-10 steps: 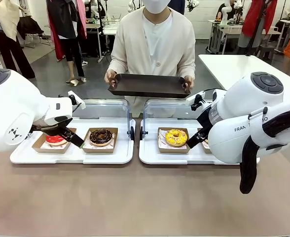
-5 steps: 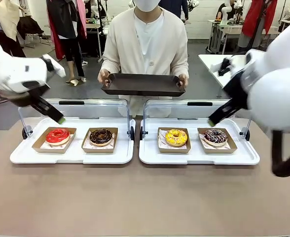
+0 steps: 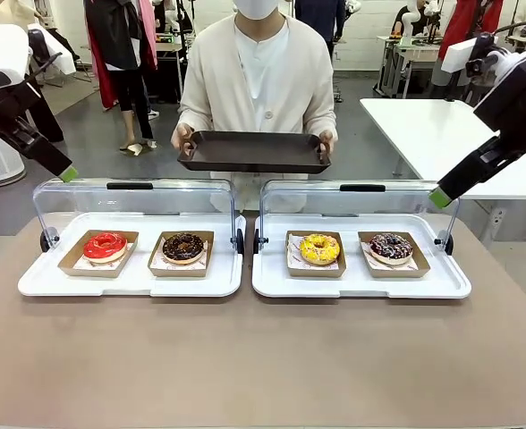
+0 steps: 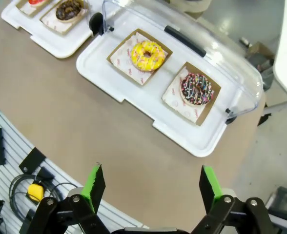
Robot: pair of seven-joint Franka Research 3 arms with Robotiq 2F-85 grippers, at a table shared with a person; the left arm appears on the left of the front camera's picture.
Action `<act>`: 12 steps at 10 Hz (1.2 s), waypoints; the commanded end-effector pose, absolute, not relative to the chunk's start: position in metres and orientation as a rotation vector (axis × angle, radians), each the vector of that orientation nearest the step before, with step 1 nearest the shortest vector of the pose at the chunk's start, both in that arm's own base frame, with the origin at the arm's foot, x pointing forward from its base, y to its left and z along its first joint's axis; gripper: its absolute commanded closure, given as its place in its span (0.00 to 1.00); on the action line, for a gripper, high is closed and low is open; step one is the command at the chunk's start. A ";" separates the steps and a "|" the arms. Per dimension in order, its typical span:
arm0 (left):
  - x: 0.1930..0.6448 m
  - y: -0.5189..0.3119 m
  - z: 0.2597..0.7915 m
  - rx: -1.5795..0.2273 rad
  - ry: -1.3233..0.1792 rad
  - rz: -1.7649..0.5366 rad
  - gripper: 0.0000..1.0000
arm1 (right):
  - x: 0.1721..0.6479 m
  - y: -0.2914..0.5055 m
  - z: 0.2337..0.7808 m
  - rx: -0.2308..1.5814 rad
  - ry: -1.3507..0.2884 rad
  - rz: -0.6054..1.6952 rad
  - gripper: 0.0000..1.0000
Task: Provide the desired donut to the person.
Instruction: Pick up and lift the Paper togo box containing the Donut pointed at by the person.
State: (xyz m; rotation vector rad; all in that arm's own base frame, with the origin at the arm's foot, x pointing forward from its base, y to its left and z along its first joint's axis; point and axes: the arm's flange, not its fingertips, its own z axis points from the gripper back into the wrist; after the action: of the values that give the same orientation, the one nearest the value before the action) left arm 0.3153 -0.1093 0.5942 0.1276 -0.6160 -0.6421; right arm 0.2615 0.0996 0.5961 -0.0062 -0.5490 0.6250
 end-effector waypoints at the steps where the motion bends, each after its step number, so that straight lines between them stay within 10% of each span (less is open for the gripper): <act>1: 0.318 -0.109 0.585 0.107 -0.610 -0.640 0.00 | 0.264 0.098 0.588 0.008 -0.554 0.620 0.00; 6: 0.327 -0.082 0.591 -0.078 -0.671 -0.678 0.00 | 0.262 0.099 0.592 -0.004 -0.544 0.623 0.00; 12: 0.352 0.014 0.591 -0.448 -0.952 -0.921 0.00 | 0.319 -0.051 0.602 0.825 -0.667 1.089 0.00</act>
State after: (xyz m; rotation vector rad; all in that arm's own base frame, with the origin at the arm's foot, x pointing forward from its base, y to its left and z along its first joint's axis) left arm 0.3512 0.0048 0.5939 -0.3835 -0.9306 -0.8667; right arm 0.3043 -0.0366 0.5989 0.6643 -0.7442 1.0462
